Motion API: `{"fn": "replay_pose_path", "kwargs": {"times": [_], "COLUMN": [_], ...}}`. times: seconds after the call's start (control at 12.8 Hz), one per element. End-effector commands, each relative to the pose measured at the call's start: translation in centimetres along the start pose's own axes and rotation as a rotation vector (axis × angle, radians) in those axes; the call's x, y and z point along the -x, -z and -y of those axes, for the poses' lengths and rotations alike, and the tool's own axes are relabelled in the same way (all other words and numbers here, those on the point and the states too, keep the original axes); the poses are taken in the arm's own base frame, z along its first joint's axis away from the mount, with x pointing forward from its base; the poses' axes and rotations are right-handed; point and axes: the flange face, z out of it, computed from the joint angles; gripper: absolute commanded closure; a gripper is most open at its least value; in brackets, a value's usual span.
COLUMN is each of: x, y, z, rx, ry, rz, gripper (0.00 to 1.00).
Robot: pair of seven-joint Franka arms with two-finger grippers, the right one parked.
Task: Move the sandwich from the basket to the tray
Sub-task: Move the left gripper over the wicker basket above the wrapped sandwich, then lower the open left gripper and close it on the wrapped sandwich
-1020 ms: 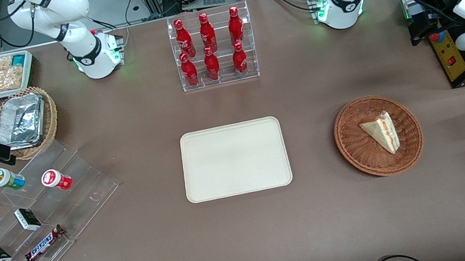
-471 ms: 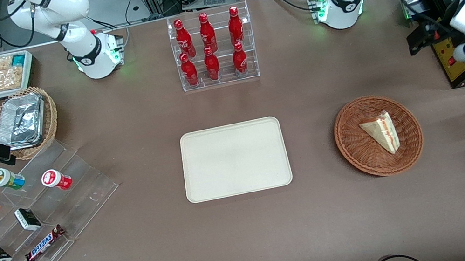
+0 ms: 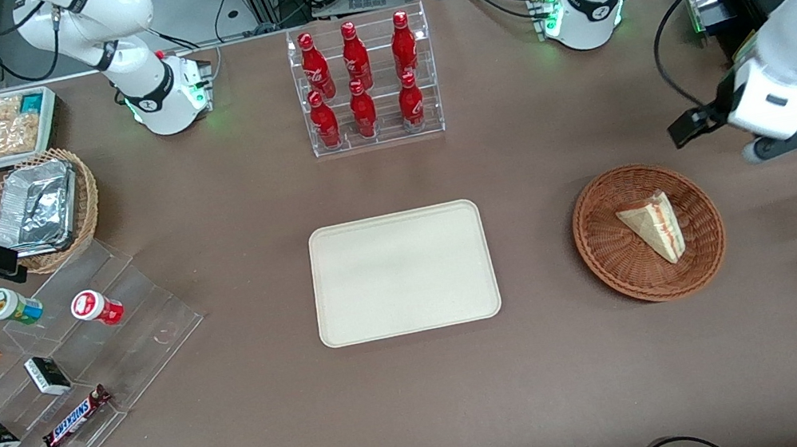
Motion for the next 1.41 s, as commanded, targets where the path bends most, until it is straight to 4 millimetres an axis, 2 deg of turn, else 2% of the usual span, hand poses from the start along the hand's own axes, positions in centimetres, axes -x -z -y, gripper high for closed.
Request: {"fn": "replay_pose_path", "kwargs": {"times": [0.0, 0.08, 0.24, 0.39, 0.63, 1.18, 1.33], "x": [1.7, 1.5, 0.7, -0.1, -1.1, -2.4, -2.7], "y": [-5.3, -7.0, -9.2, -10.5, -12.5, -16.9, -17.5], "z": [0.8, 1.4, 2.1, 2.6, 2.2, 1.3, 1.0], "rx": [0.005, 0.016, 0.029, 0.043, 0.053, 0.043, 0.046], "ry": [0.07, 0.085, 0.111, 0.183, 0.285, 0.334, 0.332], "rz": [-0.051, -0.07, -0.089, -0.105, -0.11, -0.072, -0.074], "gripper": [0.0, 0.0, 0.0, 0.0, 0.0, 0.0, 0.0]}}
